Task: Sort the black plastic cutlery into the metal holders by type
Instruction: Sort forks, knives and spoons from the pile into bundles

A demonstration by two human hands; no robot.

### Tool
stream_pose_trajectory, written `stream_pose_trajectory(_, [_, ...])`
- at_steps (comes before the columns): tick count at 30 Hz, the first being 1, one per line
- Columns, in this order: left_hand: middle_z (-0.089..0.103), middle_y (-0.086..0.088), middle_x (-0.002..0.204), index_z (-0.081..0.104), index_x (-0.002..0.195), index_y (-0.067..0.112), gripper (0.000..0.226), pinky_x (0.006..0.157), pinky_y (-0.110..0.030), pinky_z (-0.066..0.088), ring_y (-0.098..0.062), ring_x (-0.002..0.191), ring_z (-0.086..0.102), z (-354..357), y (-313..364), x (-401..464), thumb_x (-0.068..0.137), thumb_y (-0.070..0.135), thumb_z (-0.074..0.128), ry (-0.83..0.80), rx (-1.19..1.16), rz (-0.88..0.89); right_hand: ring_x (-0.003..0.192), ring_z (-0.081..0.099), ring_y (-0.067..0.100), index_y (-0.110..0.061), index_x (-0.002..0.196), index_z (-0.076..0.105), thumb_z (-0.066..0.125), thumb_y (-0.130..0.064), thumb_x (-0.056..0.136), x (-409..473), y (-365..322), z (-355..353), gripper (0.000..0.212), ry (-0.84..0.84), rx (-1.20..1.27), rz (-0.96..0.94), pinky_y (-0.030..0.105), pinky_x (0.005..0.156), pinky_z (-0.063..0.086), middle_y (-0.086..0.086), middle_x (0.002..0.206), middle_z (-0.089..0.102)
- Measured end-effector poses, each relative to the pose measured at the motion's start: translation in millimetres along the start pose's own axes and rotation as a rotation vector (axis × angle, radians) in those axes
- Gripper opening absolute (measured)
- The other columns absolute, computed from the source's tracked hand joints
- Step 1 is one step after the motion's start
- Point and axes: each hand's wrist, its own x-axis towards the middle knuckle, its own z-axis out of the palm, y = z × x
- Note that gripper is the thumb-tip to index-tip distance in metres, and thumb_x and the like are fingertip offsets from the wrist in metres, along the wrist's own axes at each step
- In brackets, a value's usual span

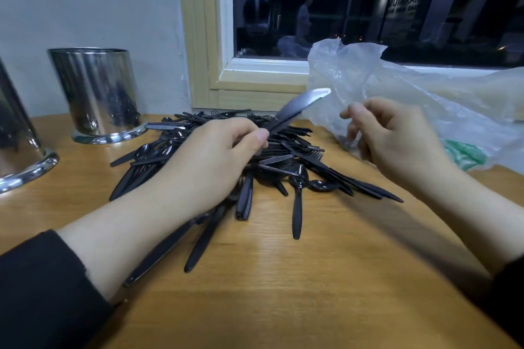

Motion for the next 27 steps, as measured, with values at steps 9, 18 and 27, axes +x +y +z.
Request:
stream_pose_trajectory(9, [0.061, 0.006, 0.065, 0.064, 0.103, 0.026, 0.018, 0.054, -0.034, 0.044, -0.016, 0.053, 0.05, 21, -1, -7, 0.107, 0.024, 0.047, -0.103, -0.324, -0.088, 0.102, 0.064, 0.021, -0.025, 0.117, 0.071, 0.06, -0.044, 0.098, 0, 17, 5, 0.029, -0.485, -0.745, 0.086, 0.03, 0.078, 0.046, -0.002, 0.113, 0.07])
stream_pose_trajectory(18, [0.04, 0.008, 0.058, 0.066, 0.102, 0.021, 0.02, 0.039, -0.022, 0.026, -0.009, 0.045, 0.028, 25, 1, -7, 0.106, 0.026, 0.048, -0.072, -0.627, -0.324, 0.085, 0.062, 0.021, -0.024, 0.099, 0.073, 0.065, -0.033, 0.094, 0, 19, 9, 0.013, -0.439, -0.738, 0.129, 0.026, 0.066, 0.041, 0.0, 0.091, 0.068])
stream_pose_trajectory(27, [0.041, 0.004, 0.06, 0.058, 0.081, 0.013, 0.036, 0.039, -0.02, 0.026, -0.01, 0.046, 0.027, 28, 7, -12, 0.104, 0.041, 0.054, -0.025, -0.822, -0.343, 0.055, 0.056, 0.009, -0.019, 0.083, 0.068, 0.067, -0.03, 0.094, -7, -6, 4, 0.015, -0.182, -0.032, 0.035, 0.02, 0.056, 0.044, 0.001, 0.063, 0.063])
